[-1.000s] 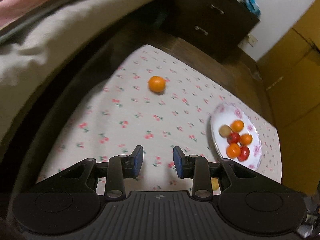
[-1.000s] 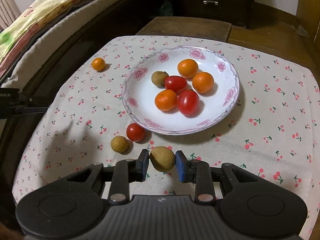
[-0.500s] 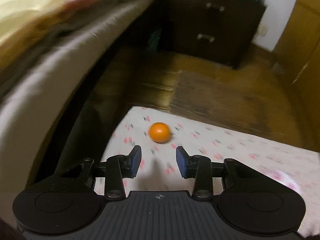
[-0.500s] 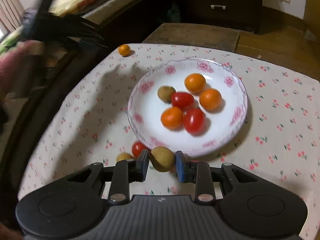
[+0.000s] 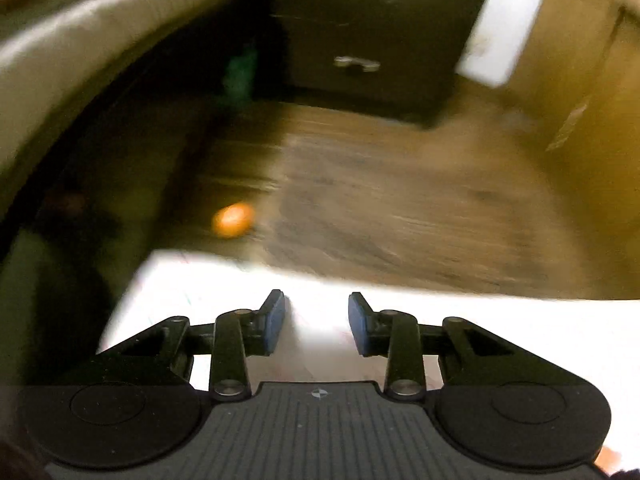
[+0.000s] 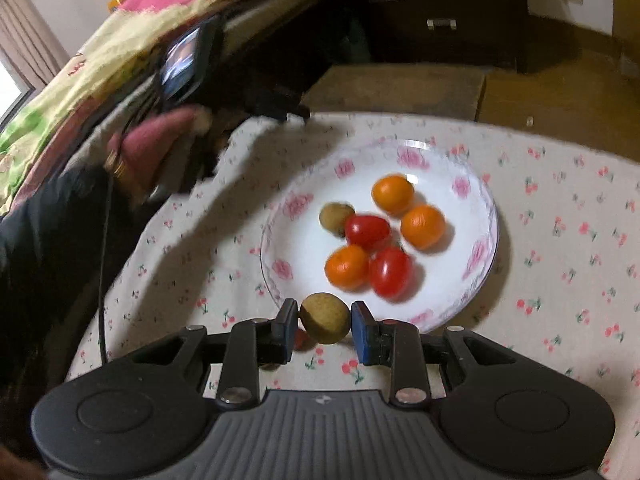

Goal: Organize fruits

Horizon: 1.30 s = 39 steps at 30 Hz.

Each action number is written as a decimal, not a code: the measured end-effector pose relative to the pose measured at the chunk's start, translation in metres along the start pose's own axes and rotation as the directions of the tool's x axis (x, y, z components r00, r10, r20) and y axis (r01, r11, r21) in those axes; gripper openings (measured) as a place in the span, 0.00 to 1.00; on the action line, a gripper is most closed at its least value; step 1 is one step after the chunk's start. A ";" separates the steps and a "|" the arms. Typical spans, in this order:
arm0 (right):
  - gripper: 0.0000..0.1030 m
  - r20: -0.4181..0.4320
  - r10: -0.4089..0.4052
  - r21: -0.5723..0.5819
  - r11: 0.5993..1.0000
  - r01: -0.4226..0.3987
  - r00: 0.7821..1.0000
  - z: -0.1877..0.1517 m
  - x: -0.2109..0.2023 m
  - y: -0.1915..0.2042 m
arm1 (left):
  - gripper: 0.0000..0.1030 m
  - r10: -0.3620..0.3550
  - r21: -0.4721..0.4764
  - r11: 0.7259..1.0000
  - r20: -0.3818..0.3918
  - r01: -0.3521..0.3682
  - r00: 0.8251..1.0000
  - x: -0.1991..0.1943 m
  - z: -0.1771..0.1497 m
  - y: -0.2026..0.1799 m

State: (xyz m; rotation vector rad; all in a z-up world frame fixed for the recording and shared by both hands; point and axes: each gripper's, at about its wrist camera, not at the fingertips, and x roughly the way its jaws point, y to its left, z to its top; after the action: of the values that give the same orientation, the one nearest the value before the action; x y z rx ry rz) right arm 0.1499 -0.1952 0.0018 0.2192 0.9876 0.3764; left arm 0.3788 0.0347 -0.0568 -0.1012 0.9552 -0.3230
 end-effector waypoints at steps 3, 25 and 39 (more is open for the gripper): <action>0.29 0.009 0.006 0.016 1.000 -0.006 1.000 -0.001 -0.005 0.000 | 0.42 -0.060 -0.003 0.998 0.017 0.060 0.998 -0.050 -0.033 0.003; 0.29 0.043 -0.019 0.111 0.994 0.014 0.999 -0.001 -0.017 -0.015 | 0.46 -0.059 0.261 0.957 -0.246 0.124 0.968 -0.116 -0.179 -0.121; 0.29 0.032 0.008 0.169 0.985 -0.013 0.999 0.004 -0.010 -0.026 | 0.32 0.031 0.345 0.938 -0.216 0.047 0.976 -0.100 -0.180 -0.136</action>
State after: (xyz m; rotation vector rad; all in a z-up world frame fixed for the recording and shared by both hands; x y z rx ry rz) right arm 0.1543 -0.2234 0.0024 0.3834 0.9890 0.2978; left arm 0.1484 -0.0524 -0.0510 0.2607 1.1015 -0.5146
